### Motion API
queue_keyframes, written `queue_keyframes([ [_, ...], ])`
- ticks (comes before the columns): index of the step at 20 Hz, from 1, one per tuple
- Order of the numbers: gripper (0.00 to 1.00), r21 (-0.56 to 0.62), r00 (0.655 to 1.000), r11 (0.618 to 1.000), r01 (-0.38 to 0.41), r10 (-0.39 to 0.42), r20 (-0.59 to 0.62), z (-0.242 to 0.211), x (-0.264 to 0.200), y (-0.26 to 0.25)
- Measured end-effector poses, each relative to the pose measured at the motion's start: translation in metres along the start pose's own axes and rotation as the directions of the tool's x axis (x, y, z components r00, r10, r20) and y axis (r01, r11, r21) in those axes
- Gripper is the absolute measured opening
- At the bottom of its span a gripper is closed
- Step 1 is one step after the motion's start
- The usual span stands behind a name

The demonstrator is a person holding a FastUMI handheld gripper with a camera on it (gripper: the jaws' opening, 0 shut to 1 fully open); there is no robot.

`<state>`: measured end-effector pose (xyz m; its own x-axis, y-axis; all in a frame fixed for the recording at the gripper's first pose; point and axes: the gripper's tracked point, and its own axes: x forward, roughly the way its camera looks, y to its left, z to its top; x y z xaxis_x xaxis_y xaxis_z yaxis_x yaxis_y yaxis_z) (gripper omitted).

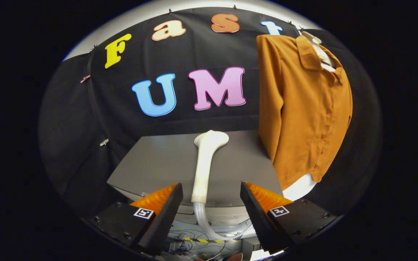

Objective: Iron the clothes twice with a garment steamer, once on the left side and once on the right side.

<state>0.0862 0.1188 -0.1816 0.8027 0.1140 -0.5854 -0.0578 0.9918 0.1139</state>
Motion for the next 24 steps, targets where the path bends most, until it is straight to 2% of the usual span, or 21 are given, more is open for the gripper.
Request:
queue_keyframes([
  [7, 0.98, -0.046, 0.986, 0.998, 0.046, -0.053, -0.156, -0.033, 0.063, 0.017],
  [8, 0.95, -0.053, 0.982, 0.997, 0.065, -0.073, -0.174, -0.039, 0.070, 0.014],
  [9, 0.86, -0.057, 0.978, 0.995, 0.080, -0.090, -0.190, -0.045, 0.074, 0.010],
  [11, 0.77, -0.048, 0.963, 0.990, 0.129, -0.137, -0.232, -0.054, 0.082, 0.000],
  [12, 0.73, -0.044, 0.966, 0.990, 0.132, -0.138, -0.217, -0.054, 0.087, -0.002],
  [13, 0.63, -0.035, 0.969, 0.995, 0.096, -0.102, -0.225, -0.052, 0.086, 0.009],
  [15, 0.39, -0.045, 0.978, 0.994, 0.100, -0.106, -0.181, -0.051, 0.089, 0.007],
  [16, 0.39, -0.059, 0.985, 0.994, 0.089, -0.097, -0.142, -0.044, 0.081, 0.011],
  [18, 0.30, -0.086, 0.994, 0.995, 0.048, -0.056, -0.091, -0.044, 0.085, 0.015],
  [19, 0.28, -0.067, 0.995, 0.997, 0.041, -0.046, -0.084, -0.043, 0.083, 0.014],
  [20, 0.23, -0.053, 0.997, 0.998, 0.037, -0.040, -0.069, -0.043, 0.081, 0.014],
  [24, 0.23, -0.011, 1.000, 1.000, 0.005, -0.005, 0.025, -0.032, 0.069, 0.013],
])
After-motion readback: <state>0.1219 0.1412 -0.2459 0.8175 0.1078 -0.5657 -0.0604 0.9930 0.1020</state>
